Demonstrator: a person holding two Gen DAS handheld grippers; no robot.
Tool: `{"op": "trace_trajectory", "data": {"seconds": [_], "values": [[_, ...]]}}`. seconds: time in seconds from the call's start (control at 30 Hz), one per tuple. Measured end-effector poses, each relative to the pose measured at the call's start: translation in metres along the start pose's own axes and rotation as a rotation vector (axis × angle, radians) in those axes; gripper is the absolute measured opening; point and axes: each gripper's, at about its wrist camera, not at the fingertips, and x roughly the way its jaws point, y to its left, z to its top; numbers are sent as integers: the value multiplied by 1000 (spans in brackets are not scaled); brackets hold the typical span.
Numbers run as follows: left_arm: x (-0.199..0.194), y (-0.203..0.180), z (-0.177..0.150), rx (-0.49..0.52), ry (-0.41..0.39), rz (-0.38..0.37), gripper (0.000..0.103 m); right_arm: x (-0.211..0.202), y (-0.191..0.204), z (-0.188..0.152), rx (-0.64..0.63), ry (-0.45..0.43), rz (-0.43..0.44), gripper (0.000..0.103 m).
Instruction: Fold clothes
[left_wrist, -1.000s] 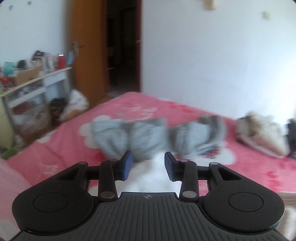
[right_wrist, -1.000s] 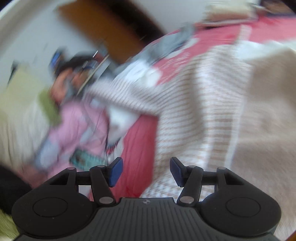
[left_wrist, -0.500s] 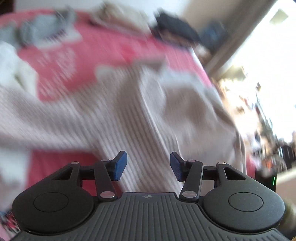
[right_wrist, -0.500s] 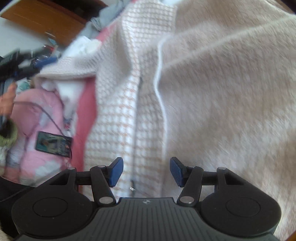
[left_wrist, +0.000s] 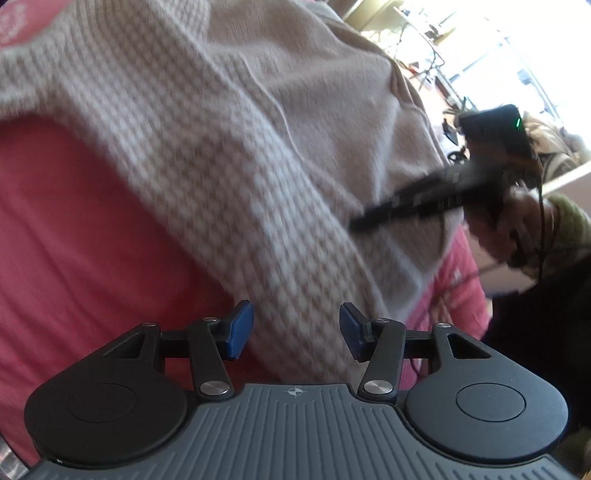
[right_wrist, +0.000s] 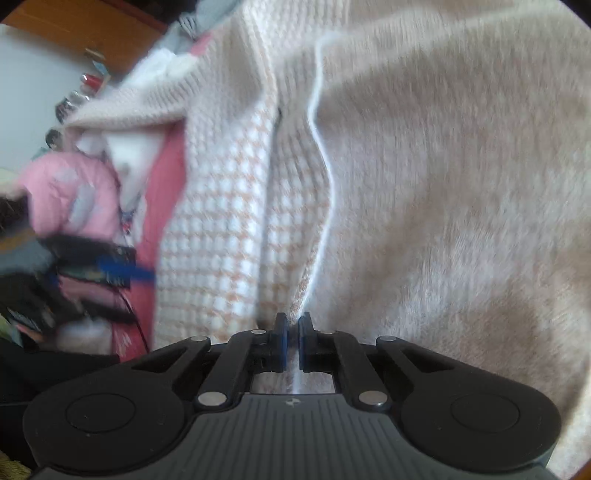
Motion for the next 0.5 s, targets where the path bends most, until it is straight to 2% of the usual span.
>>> {"op": "trace_trajectory", "data": {"seconds": [0.13, 0.3, 0.4, 0.5], "values": [[14, -4, -11, 81, 65, -12, 52, -29, -2, 12, 2, -125, -44, 5], [25, -17, -19, 129, 96, -29, 52, -48, -18, 24, 19, -249, -177, 5], [33, -31, -24, 199, 106, 13, 52, -56, -30, 30, 27, -302, -246, 5], [39, -37, -27, 215, 90, 27, 52, -63, -44, 33, 82, -343, -257, 5]]}}
